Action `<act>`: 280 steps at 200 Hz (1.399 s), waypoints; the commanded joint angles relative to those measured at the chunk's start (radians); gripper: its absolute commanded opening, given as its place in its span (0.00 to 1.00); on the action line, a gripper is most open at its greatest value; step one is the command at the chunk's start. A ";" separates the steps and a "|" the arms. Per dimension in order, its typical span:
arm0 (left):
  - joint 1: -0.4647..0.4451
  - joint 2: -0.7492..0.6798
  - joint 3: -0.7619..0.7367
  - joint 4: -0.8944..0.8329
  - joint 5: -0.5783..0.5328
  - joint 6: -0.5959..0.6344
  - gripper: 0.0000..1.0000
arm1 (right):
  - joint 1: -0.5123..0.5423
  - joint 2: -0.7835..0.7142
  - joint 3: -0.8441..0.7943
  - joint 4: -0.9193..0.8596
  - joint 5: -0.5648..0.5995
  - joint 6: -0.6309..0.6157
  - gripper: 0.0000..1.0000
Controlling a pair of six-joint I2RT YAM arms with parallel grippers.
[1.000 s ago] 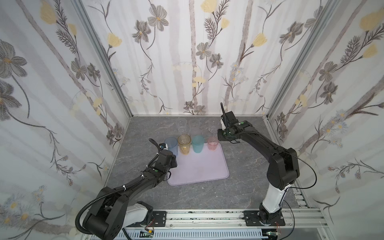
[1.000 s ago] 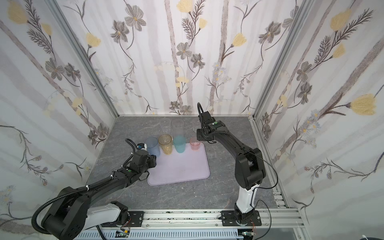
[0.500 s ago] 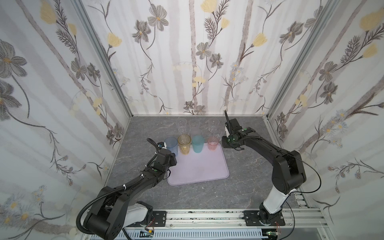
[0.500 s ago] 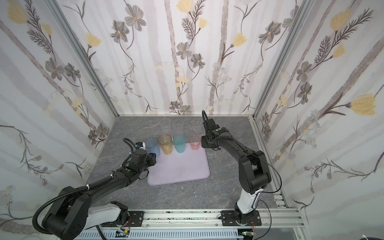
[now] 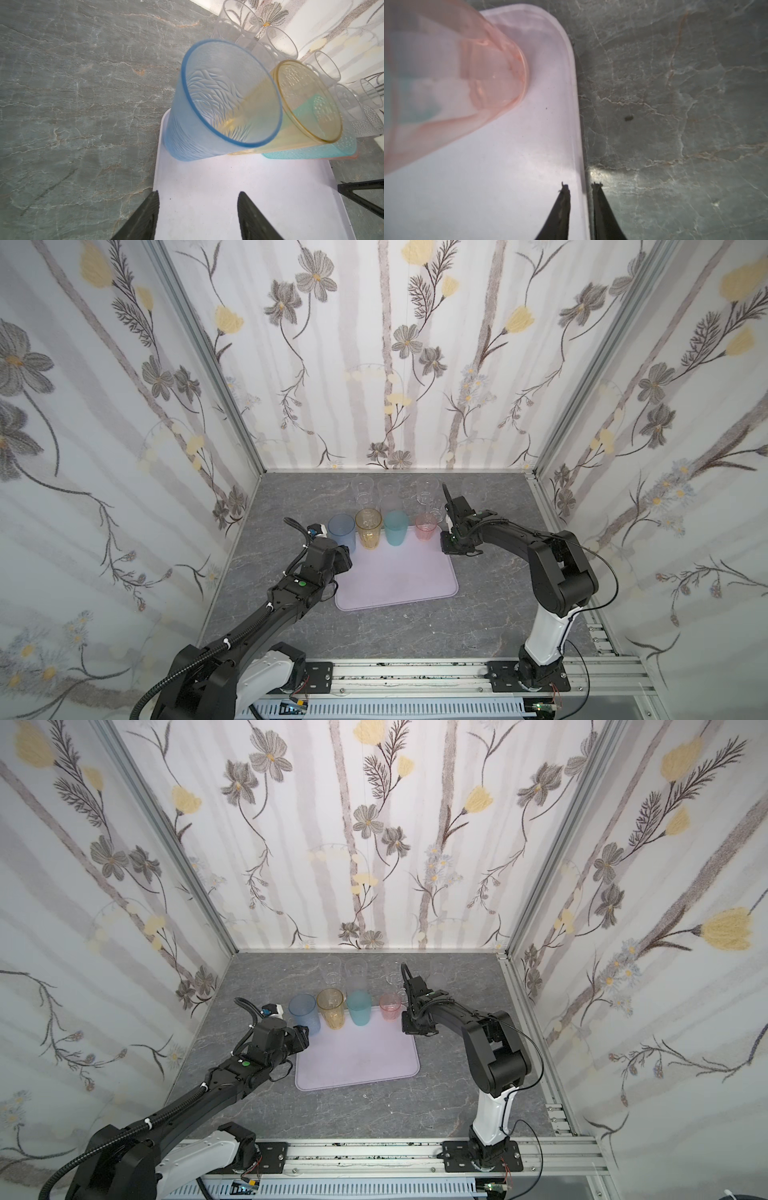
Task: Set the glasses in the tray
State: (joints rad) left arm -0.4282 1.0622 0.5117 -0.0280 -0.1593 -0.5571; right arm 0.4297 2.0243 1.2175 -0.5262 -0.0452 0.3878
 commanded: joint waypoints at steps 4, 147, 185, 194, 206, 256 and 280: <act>0.002 -0.004 0.032 -0.049 -0.036 -0.002 0.64 | -0.002 0.029 0.006 0.038 0.042 -0.008 0.15; 0.031 0.013 0.161 -0.124 -0.080 0.071 0.66 | -0.119 -0.080 -0.105 -0.027 0.206 -0.079 0.05; 0.031 0.074 0.182 -0.122 -0.067 0.055 0.67 | -0.092 -0.055 -0.082 -0.052 0.217 -0.099 0.05; 0.031 0.098 0.183 -0.120 -0.049 0.039 0.66 | -0.092 -0.055 -0.087 -0.051 0.218 -0.104 0.05; 0.031 0.131 0.181 -0.117 -0.024 0.020 0.65 | -0.089 -0.051 -0.090 -0.054 0.222 -0.111 0.04; 0.031 0.177 0.149 -0.070 -0.008 -0.004 0.64 | -0.032 0.011 -0.065 -0.093 0.295 -0.162 0.03; 0.031 0.167 0.145 -0.069 -0.013 -0.011 0.65 | -0.006 0.019 -0.068 -0.101 0.308 -0.171 0.02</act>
State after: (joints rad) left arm -0.3981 1.2366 0.6613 -0.1268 -0.1646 -0.5480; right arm 0.4007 2.0159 1.1603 -0.6117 0.2440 0.2821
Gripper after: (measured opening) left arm 0.645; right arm 0.052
